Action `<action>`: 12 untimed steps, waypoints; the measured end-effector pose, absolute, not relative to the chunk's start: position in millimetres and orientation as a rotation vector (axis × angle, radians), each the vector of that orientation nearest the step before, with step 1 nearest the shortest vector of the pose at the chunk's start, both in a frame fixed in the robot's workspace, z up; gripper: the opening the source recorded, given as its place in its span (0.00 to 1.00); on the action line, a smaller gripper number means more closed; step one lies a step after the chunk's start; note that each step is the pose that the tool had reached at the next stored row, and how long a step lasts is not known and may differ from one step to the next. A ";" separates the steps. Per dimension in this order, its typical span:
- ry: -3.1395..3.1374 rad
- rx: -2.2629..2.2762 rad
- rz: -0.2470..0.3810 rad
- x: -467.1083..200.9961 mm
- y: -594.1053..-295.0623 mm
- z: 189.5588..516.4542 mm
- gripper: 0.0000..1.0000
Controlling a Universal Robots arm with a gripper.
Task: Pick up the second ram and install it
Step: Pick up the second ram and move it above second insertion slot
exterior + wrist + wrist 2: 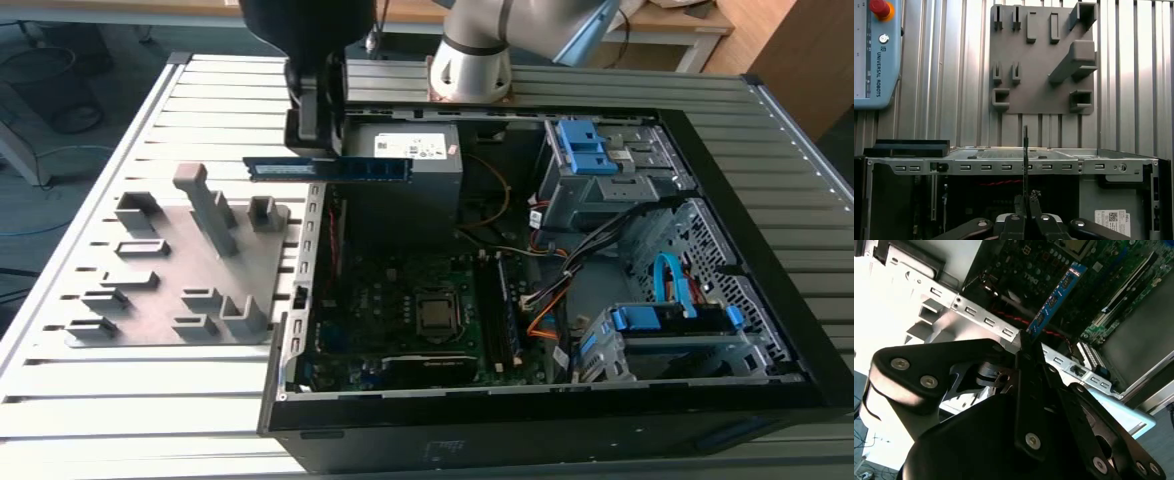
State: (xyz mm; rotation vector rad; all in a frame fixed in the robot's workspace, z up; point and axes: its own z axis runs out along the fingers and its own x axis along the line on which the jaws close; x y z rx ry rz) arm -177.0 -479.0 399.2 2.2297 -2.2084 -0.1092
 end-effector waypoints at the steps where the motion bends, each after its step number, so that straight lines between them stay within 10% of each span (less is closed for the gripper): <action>1: -2.208 2.230 -0.110 -174.9 -479.0 399.1 0.14; 12: -2.208 2.229 -0.111 -153.3 -479.0 398.6 0.14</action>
